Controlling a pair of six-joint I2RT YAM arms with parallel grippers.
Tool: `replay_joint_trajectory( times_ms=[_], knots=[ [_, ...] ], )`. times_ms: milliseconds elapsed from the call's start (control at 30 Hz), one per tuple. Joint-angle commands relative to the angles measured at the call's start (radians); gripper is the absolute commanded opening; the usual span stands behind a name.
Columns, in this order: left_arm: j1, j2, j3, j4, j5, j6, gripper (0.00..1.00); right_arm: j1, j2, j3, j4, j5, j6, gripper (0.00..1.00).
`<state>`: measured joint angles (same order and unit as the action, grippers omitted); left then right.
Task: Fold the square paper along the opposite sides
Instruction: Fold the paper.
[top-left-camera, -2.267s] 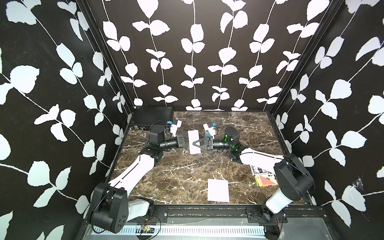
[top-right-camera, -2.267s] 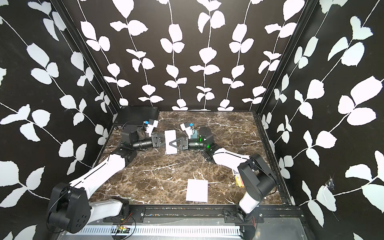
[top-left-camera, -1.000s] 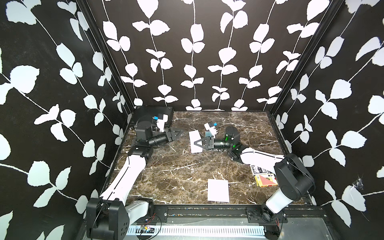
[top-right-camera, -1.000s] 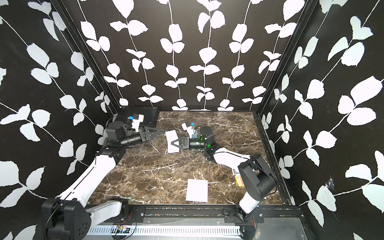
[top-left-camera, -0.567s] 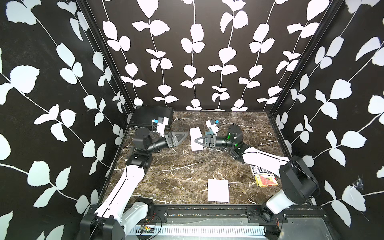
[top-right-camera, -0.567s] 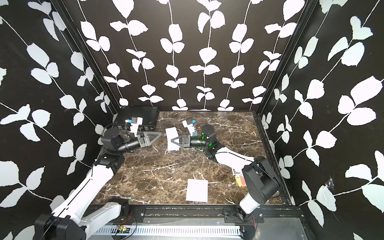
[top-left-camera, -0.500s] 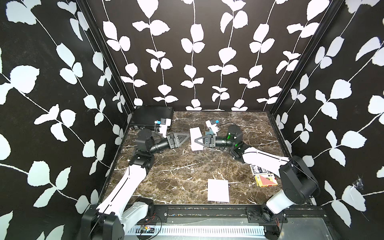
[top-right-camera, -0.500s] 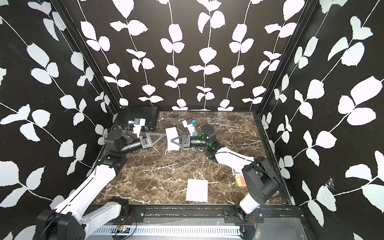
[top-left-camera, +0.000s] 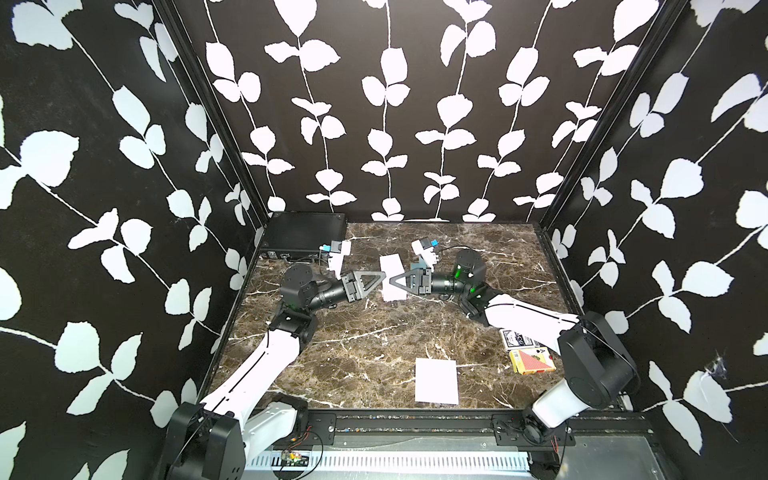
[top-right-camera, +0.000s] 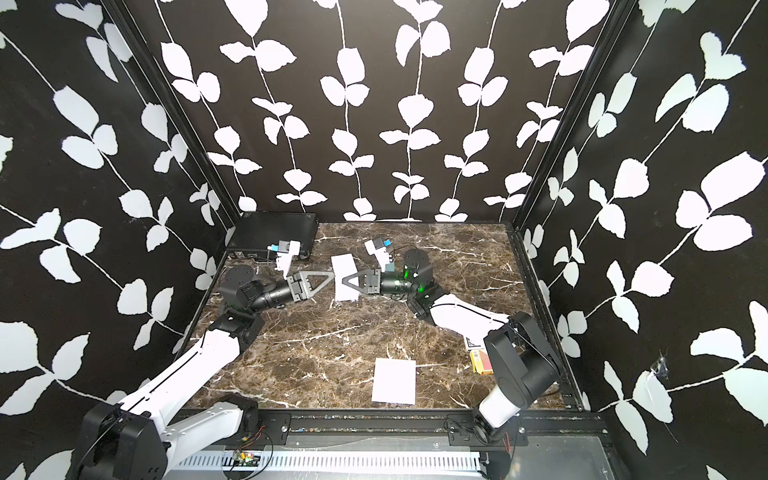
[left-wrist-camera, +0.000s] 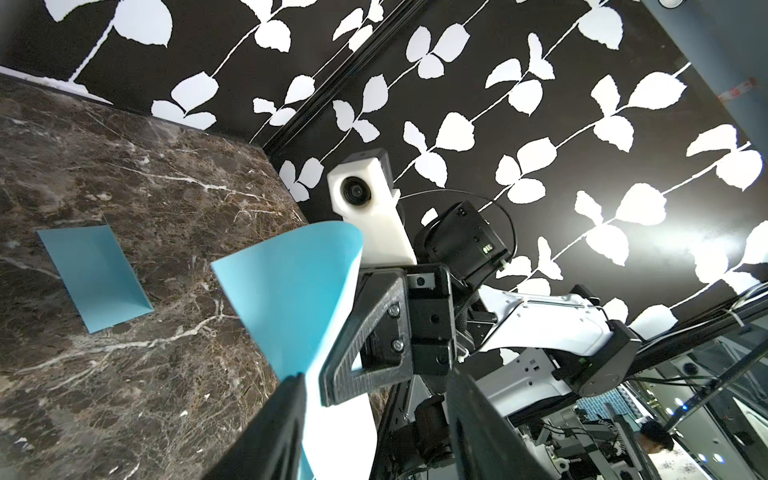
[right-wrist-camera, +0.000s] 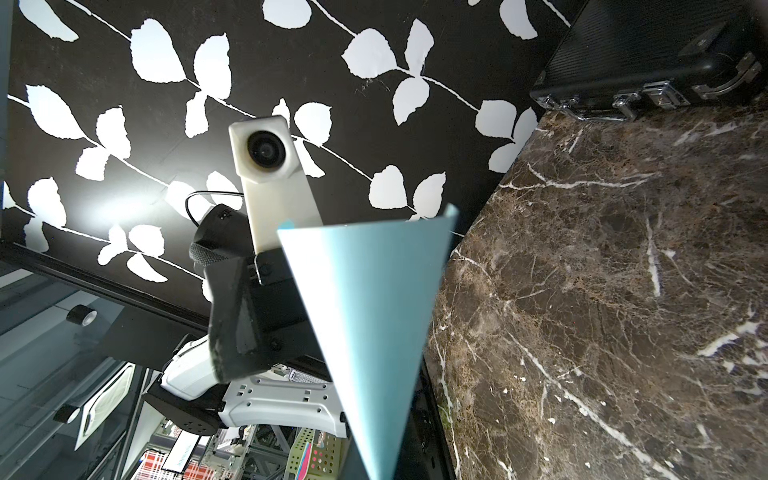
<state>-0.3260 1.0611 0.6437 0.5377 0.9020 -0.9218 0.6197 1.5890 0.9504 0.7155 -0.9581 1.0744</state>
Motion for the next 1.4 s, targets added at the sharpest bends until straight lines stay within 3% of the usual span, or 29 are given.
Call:
replay_joint_trajectory(
  times_ms=[0, 233, 467, 767, 1233, 1367],
  knots=[
    [-0.008, -0.007, -0.016, 0.035, 0.002, 0.015, 0.54, -0.005, -0.014, 0.053, 0.058, -0.019, 0.01, 0.04],
    [-0.007, 0.001, 0.006, -0.103, -0.038, 0.098, 0.57, -0.004, -0.027, 0.044, 0.06, -0.021, 0.016, 0.05],
    [-0.007, 0.035, 0.012, -0.1, -0.034, 0.099, 0.58, -0.005, -0.04, 0.039, 0.044, -0.018, 0.01, 0.04],
    [-0.011, 0.056, 0.007, -0.044, -0.031, 0.076, 0.39, 0.001, -0.021, 0.048, 0.058, -0.025, 0.022, 0.04],
    [-0.016, 0.097, 0.028, 0.029, -0.012, 0.045, 0.35, 0.01, -0.002, 0.063, 0.035, -0.027, 0.01, 0.04],
    [-0.018, 0.101, 0.036, 0.03, -0.006, 0.044, 0.21, 0.011, 0.0, 0.063, 0.029, -0.028, 0.01, 0.04]
  ],
)
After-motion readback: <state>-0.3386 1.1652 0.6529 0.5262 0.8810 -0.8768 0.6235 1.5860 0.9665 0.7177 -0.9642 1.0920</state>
